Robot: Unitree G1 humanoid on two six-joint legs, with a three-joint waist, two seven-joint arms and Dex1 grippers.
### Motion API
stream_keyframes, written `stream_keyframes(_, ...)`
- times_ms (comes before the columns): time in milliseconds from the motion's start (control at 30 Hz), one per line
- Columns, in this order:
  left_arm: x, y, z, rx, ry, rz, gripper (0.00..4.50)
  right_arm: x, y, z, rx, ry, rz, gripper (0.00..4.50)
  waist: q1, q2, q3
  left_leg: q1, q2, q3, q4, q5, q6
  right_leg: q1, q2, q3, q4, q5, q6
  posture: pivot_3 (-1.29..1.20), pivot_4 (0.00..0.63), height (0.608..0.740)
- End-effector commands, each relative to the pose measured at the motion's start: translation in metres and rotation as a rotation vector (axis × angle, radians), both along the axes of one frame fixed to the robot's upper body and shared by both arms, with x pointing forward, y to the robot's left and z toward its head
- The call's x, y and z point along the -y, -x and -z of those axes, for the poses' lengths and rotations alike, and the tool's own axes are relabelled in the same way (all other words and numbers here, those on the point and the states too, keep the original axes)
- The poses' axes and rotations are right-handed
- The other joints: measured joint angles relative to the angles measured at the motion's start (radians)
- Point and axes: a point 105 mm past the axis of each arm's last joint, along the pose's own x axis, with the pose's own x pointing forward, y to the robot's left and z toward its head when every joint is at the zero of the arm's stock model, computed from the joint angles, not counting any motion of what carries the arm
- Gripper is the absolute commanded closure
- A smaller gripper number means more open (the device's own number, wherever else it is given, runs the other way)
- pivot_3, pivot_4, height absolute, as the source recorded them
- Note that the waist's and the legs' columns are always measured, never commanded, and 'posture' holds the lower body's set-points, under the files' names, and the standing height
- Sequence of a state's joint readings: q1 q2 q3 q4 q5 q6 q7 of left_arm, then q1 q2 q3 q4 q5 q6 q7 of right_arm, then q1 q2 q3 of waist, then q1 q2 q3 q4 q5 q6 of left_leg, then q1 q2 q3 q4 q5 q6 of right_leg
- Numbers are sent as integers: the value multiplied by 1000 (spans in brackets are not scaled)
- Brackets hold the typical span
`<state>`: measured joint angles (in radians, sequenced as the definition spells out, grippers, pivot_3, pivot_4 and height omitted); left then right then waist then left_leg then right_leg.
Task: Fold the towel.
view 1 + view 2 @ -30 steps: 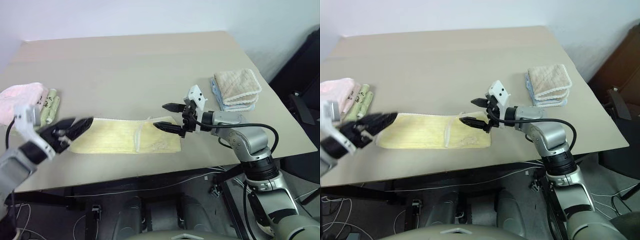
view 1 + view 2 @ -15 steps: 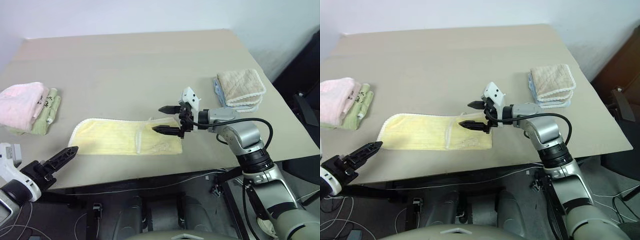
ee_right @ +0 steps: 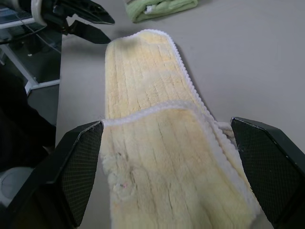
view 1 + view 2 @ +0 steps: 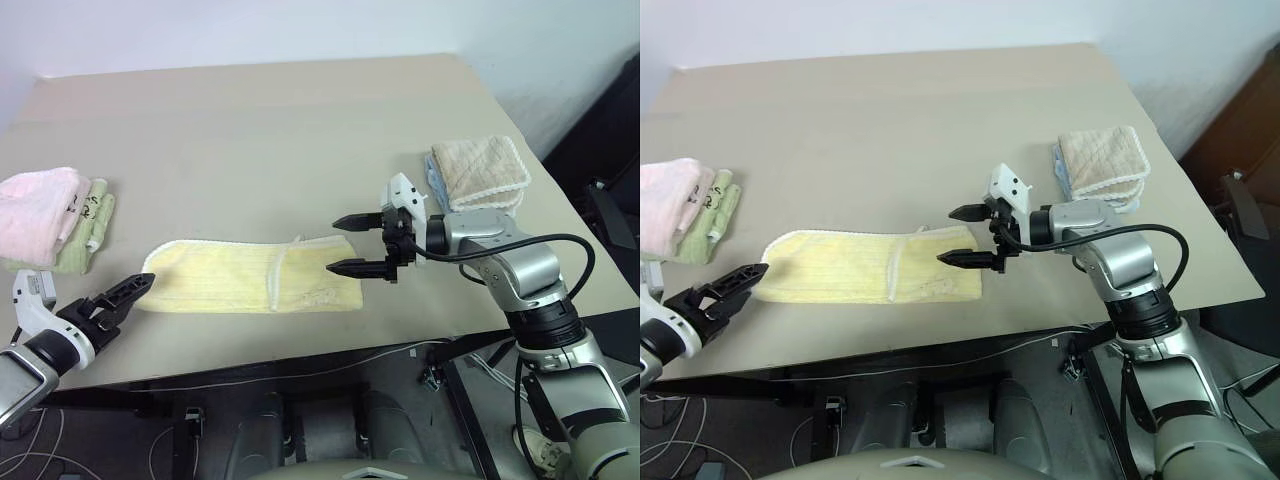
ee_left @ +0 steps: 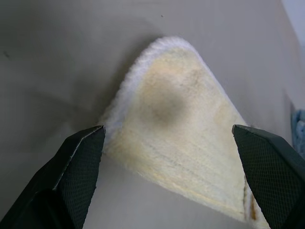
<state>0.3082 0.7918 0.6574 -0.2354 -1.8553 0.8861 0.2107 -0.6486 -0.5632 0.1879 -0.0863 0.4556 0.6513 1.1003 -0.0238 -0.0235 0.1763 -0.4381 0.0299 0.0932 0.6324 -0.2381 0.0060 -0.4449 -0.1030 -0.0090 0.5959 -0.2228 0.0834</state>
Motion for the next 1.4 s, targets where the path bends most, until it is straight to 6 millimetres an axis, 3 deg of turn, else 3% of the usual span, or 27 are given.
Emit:
stream_keyframes(33,2,-3,7,-23,-23,20,25,2,4,-14,57,-13,-11,0,1,0,0,0,0,0,0,0,0,0,0,0,0,0,0,0,150,740)
stream_keyframes(167,5,4,-1,-10,6,25,25,6,7,-15,60,-14,4,0,1,0,0,0,0,0,0,0,0,0,0,0,0,0,0,0,150,740)
stream_keyframes(500,-4,29,4,-107,5,37,25,3,10,-9,51,-19,17,0,-21,0,0,0,0,-1,0,0,-1,0,-1,0,0,0,0,0,150,740)
stream_keyframes(1033,-7,6,9,-91,52,40,25,3,6,2,62,-1,74,0,-19,0,0,1,0,-1,0,1,-1,1,-1,-1,1,0,0,0,150,740)
stream_keyframes(1167,-8,2,11,-82,39,40,839,5,6,5,58,2,84,0,-19,0,0,1,0,-2,0,1,-2,1,-1,-1,2,0,0,0,150,740)
stream_keyframes(1400,-7,-1,14,-57,-29,56,3220,6,4,7,63,12,93,0,-20,0,0,1,0,-1,0,1,-2,1,0,-1,2,0,0,0,150,740)
